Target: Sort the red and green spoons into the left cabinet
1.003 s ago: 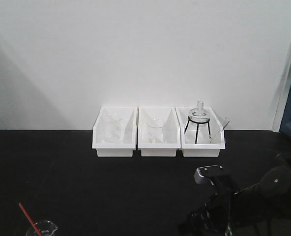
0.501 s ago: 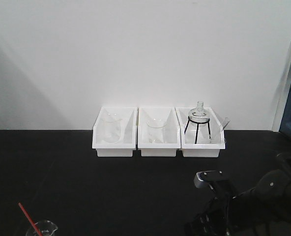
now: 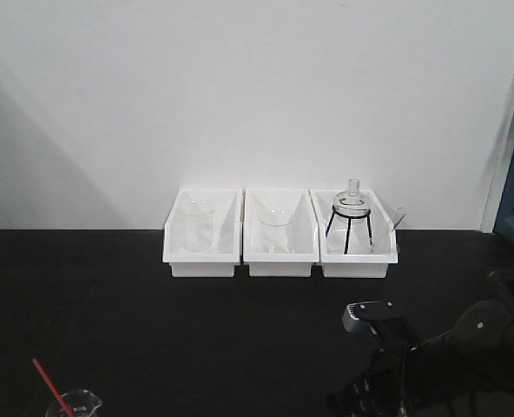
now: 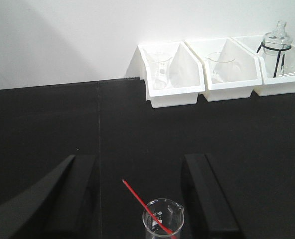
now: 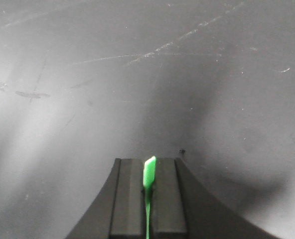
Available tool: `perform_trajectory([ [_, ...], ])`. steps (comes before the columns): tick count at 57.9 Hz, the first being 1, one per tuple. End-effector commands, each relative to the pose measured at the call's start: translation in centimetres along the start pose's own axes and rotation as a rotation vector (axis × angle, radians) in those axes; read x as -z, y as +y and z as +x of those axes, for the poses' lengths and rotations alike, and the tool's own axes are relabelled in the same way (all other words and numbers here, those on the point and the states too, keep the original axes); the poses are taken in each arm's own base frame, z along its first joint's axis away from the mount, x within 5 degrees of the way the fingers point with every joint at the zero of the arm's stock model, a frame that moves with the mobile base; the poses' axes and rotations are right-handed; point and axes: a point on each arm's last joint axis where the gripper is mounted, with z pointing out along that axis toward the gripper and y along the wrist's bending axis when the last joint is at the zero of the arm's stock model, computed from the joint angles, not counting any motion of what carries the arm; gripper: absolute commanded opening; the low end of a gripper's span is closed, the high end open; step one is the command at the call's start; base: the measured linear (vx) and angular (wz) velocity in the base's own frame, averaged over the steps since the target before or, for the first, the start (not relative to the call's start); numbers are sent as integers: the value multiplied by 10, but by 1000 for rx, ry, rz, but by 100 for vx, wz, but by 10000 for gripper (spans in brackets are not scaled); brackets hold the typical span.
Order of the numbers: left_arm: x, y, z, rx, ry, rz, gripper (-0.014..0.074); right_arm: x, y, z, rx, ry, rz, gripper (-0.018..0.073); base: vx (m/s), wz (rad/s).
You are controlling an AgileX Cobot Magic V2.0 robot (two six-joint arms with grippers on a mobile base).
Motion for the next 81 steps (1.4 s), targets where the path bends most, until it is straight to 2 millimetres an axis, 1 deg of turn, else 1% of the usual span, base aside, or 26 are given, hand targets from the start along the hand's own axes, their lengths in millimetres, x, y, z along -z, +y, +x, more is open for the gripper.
perform_trajectory([
  [1, 4, -1, -19, 41, -118, 9, 506, 29, 8, -21, 22, -130, 23, -4, 0, 0],
  [10, 4, -1, -19, 65, -118, 10, 506, 51, 15, -28, 45, -197, 36, -4, 0, 0],
  [18, 4, -1, -18, 90, -108, 12, 506, 76, 24, -33, 71, -265, 43, -4, 0, 0],
  [31, 4, -3, -12, 386, -27, 34, 506, 114, 39, -36, 123, -364, 58, -4, 0, 0],
  [38, -6, -3, -7, 475, 24, 20, 506, 128, 44, -36, 148, -397, 69, -4, 0, 0],
  [46, -36, -2, 0, 531, 74, -3, 506, 137, 47, -36, 166, -418, 76, -4, 0, 0],
  [56, -76, 0, 9, 675, 78, -25, 506, 138, 48, -35, 167, -414, 70, -4, 0, 0],
  [67, -116, 3, 26, 670, 139, -64, 506, 138, 48, -34, 168, -408, 67, -4, 0, 0],
  [76, -140, 4, 37, 663, 205, -91, 506, 138, 48, -34, 172, -406, 69, -4, 0, 0],
  [81, -153, 4, 38, 639, 198, -91, 506, 138, 48, -34, 175, -405, 71, -4, 0, 0],
])
